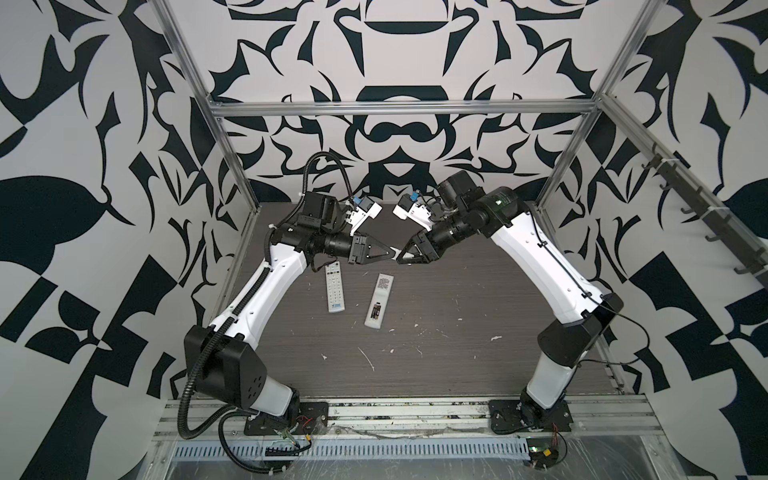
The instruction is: Load the batteries into the remote control
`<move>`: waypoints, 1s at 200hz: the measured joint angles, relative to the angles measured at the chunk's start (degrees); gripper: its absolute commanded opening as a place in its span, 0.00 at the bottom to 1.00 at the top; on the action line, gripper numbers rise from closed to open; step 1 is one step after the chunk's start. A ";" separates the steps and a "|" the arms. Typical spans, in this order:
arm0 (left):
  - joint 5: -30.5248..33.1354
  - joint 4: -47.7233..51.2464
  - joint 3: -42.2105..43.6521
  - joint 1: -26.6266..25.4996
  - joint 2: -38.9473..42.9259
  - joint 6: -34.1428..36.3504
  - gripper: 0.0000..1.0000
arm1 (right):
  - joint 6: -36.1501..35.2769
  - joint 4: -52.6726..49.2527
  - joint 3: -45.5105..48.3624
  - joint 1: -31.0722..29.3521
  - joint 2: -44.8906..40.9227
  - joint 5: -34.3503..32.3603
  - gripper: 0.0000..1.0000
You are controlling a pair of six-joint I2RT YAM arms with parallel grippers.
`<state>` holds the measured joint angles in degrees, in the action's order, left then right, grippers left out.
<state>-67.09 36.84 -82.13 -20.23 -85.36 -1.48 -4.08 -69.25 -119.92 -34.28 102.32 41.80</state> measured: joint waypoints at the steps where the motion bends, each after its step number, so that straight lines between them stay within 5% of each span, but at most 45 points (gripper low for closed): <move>1: 0.00 0.00 0.00 0.00 0.00 0.00 0.00 | 0.02 0.00 0.00 0.00 0.00 -0.02 0.27; 39: 0.68 0.17 -0.02 -0.11 -0.11 0.02 0.00 | -1.09 -0.33 0.00 -0.13 0.00 -0.94 0.02; 47: 0.96 0.20 -0.02 -0.15 -0.13 0.00 0.09 | -1.20 -0.37 0.00 -0.37 0.00 -0.98 0.00; 67: 2.05 0.00 -0.02 -0.20 -0.22 -0.57 0.56 | -1.27 -0.33 -0.02 -0.81 0.00 -1.88 0.00; 92: 3.41 -2.12 0.13 0.00 -0.24 -4.85 0.73 | -1.05 1.62 2.19 -1.40 -0.85 -7.45 0.00; 112: 5.97 -6.91 1.36 0.74 -0.09 -12.04 0.75 | -0.85 7.48 9.94 -2.78 -5.55 -16.81 0.00; 156: 15.06 -20.04 8.55 5.53 2.05 -36.50 0.71 | -5.64 24.48 24.94 -12.07 -19.32 -49.55 0.00; 200: 22.36 -27.93 9.18 6.08 2.40 -55.82 0.69 | -18.73 44.74 29.42 -22.36 -15.85 -77.42 0.00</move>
<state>-44.73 8.91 -72.95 -14.15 -82.96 -57.30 -22.81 -24.51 -90.50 -56.64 86.48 -35.62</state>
